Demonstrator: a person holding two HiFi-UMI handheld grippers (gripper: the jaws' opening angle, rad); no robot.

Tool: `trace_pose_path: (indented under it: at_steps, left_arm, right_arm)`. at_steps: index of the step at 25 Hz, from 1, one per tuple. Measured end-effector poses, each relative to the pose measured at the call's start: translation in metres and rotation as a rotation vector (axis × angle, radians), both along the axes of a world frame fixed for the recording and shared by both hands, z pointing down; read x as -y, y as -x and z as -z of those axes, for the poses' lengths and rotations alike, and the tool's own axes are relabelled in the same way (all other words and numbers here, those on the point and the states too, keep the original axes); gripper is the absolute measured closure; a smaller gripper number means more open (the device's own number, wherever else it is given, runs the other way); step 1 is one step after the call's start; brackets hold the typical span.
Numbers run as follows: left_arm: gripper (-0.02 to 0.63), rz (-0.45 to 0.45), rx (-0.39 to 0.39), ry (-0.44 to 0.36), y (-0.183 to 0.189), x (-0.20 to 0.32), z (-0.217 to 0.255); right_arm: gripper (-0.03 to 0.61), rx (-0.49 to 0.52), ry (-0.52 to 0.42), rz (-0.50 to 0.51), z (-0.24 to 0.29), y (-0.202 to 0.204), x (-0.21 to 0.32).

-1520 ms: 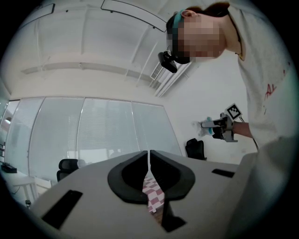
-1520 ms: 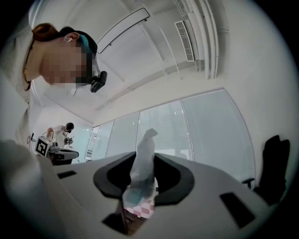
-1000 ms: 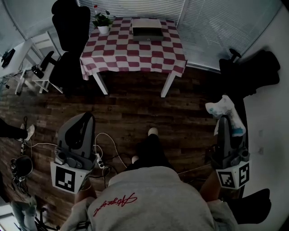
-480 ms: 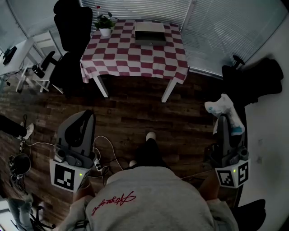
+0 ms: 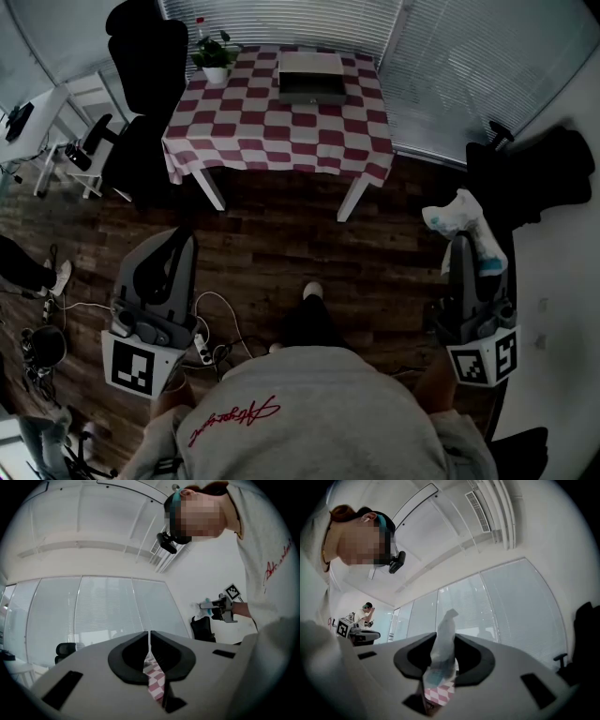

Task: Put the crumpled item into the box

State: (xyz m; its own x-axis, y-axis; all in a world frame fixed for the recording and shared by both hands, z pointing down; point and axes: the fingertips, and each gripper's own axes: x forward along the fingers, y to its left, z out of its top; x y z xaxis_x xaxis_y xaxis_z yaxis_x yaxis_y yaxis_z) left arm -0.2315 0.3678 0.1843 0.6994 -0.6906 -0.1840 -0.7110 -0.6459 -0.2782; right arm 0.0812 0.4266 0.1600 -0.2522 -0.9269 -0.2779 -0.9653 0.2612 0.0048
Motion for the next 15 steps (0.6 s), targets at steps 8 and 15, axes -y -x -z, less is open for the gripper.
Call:
trace_pose_path:
  at_steps: [8, 15]
  left_arm:
    - [0.588, 0.009, 0.01, -0.012, -0.012, 0.039, 0.003]
    - [0.588, 0.019, 0.001, -0.013, -0.023, 0.07, 0.008]
  right_arm:
    - [0.459, 0.001, 0.001, 0.003, -0.001, -0.012, 0.042]
    - [0.459, -0.005, 0.003, 0.022, 0.001, -0.018, 0.077]
